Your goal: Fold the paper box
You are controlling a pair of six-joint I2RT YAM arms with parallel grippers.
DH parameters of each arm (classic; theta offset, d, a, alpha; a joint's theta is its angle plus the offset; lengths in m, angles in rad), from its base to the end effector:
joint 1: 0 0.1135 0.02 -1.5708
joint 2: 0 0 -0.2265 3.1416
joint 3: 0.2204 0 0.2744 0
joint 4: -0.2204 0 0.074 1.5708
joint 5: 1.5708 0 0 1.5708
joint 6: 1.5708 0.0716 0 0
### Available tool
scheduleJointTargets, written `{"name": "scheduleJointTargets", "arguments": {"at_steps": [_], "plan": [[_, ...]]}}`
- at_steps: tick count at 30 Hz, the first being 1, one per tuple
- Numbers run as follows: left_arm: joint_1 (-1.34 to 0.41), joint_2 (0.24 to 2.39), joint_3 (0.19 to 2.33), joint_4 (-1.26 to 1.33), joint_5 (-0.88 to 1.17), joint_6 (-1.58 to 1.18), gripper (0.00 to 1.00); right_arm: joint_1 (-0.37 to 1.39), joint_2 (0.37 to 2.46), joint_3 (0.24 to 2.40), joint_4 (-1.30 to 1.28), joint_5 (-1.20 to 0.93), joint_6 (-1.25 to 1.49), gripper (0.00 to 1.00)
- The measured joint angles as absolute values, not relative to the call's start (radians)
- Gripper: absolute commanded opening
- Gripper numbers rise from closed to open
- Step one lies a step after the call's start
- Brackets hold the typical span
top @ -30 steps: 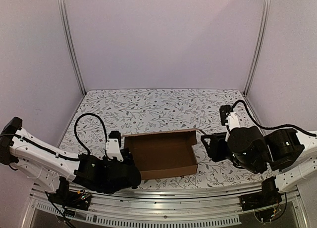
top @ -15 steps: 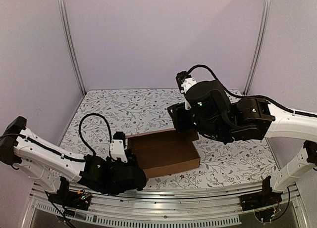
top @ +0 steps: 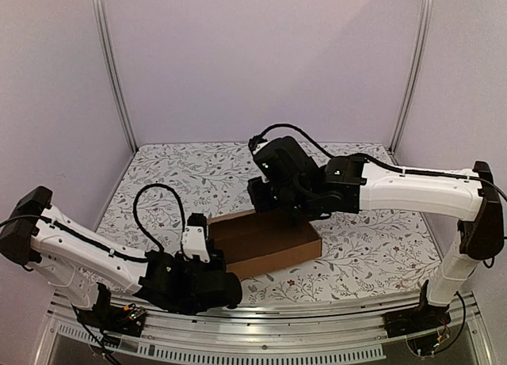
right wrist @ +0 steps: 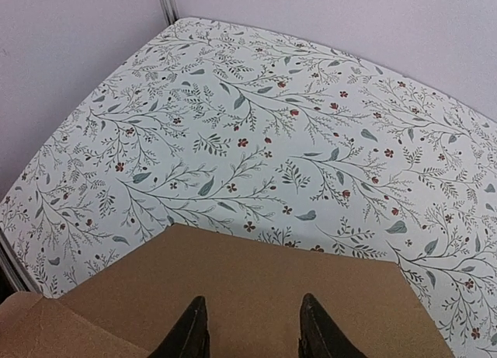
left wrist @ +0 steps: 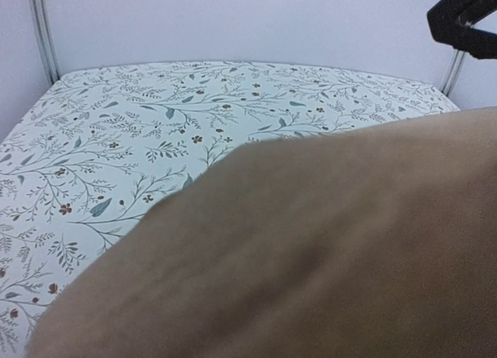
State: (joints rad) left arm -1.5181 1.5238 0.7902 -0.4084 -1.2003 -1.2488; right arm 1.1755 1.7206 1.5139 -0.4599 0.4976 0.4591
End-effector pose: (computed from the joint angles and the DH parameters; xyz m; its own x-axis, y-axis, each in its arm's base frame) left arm 0.0819 -0.2860 0.1141 -0.3388 -0.0978 -0.9358 0.0625 0.9900 -0.1261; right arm 0.1994 0.3890 0.2566 -0.5088 -0.2082 -0.8353 -0.4920 0.8666 0.0837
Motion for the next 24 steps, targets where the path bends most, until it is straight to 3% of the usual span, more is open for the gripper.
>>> {"name": "scheduleJointTargets", "arguments": {"at_steps": [11,20,24], "plan": [[-1.550,1.551,0.797,-0.455,-1.040,-1.225,0.43,1.176,1.736,1.368,-0.384,0.456,0.526,0.33],[-1.617,1.546,0.799,-0.513,-0.966,-1.238,0.62,1.176,1.765,1.192,-0.283,0.450,0.624,0.31],[-1.627,1.528,0.807,-0.538,-0.919,-1.217,0.63,1.176,1.772,1.157,-0.253,0.451,0.651,0.31]]}}
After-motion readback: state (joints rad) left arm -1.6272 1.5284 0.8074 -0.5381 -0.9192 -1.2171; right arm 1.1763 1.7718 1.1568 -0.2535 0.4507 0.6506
